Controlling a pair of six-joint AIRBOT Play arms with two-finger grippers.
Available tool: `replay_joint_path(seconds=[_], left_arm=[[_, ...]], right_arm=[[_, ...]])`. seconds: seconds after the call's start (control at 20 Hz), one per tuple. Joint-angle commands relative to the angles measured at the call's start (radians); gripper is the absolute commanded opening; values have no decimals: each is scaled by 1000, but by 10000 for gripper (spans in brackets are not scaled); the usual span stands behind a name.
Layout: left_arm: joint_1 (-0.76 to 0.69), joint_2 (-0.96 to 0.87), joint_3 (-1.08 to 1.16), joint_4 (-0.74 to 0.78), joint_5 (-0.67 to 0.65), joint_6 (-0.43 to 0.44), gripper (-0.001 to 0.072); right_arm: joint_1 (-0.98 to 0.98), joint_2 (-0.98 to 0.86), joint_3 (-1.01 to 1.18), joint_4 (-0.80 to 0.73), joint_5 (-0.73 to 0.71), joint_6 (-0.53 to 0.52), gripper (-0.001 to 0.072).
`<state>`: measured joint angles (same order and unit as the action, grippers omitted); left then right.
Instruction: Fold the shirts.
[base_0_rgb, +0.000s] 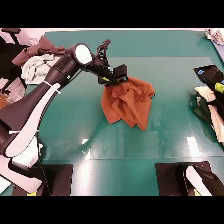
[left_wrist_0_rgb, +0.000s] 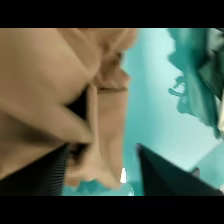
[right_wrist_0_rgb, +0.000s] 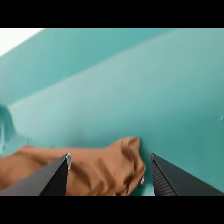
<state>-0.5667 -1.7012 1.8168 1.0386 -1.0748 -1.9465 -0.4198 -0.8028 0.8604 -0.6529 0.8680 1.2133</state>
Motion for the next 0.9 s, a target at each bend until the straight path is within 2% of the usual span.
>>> replay_joint_path(seconds=[0.0, 0.1, 0.25, 0.35, 0.65, 0.85], left_arm=[[7, -25, -11, 41, 40, 33, 563], [45, -24, 59, 93, -76, 101, 563], [75, -24, 201, 322, -500, 225, 563], [56, -8, 186, 452, -639, 274, 563], [-70, 42, -160, 438, -561, 305, 562], [-88, 42, -376, 292, -332, 282, 563]], right_arm=[[0, -33, 0, -6, 69, 6, 567], [1, -52, 0, -13, 92, 6, 567], [1, -58, 0, -87, 133, 9, 567], [0, -58, 0, -91, 130, 9, 567], [1, -58, 0, -104, 135, 9, 567], [1, -58, 0, -108, 140, 9, 567]])
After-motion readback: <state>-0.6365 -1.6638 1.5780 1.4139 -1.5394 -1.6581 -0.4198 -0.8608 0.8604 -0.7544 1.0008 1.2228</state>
